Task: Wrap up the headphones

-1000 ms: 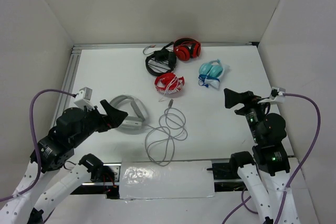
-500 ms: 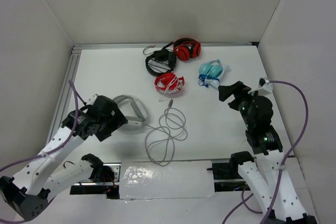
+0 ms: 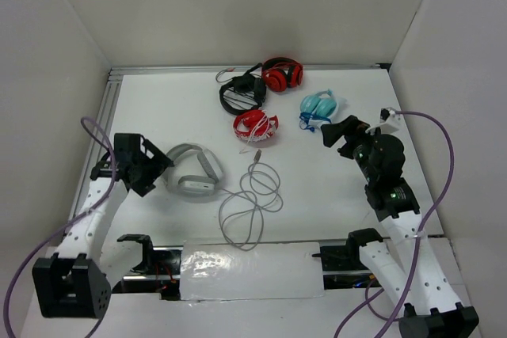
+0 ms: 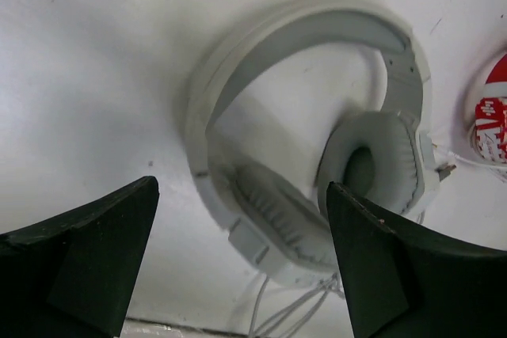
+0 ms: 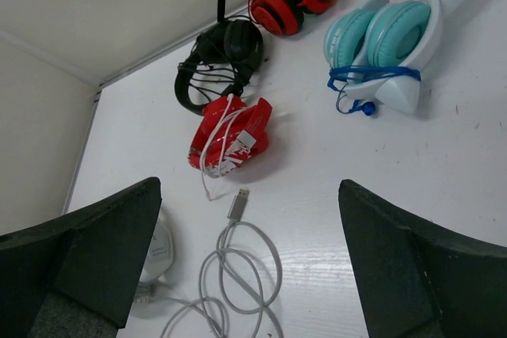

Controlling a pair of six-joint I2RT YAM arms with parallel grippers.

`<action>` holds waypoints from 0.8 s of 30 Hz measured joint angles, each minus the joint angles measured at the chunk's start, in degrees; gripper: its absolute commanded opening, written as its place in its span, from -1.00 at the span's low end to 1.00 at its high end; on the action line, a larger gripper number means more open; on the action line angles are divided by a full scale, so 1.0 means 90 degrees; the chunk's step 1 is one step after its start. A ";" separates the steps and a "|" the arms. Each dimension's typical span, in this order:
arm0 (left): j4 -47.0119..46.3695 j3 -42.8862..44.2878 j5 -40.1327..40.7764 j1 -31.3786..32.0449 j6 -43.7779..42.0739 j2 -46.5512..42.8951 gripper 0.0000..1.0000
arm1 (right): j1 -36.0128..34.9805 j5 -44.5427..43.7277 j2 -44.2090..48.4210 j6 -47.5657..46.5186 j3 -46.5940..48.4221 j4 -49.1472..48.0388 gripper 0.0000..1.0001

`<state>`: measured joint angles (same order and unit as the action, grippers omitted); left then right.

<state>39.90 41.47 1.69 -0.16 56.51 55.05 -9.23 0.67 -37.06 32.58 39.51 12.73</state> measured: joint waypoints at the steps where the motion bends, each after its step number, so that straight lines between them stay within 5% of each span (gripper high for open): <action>1: -0.0240 0.0049 -0.0075 -0.0109 -0.0202 0.0238 0.99 | 0.0000 0.0034 0.0022 -0.0034 -0.0039 -0.0053 0.99; 8: -0.1056 0.0731 -0.0211 -0.0374 -0.1222 0.2669 0.99 | -0.0002 0.0134 -0.0051 -0.0158 -0.0189 -0.0180 0.99; 12: -0.1338 0.0656 -0.0267 -0.0274 -0.1681 0.3058 0.94 | -0.0002 0.0112 -0.0321 -0.0216 -0.0189 -0.0270 0.99; 19: -0.1855 0.0583 -0.0471 -0.0260 -0.2273 0.3099 0.18 | -0.0002 0.0148 -0.0697 -0.0257 -0.0189 -0.0274 0.99; 24: -0.2278 0.0539 -0.0597 -0.0197 -0.2501 0.3298 0.06 | -0.0002 0.0087 -0.0651 -0.0267 -0.0189 -0.0274 0.99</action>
<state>19.40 46.33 -3.68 -1.93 34.00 84.73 -9.26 1.45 -42.92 30.17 37.80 10.26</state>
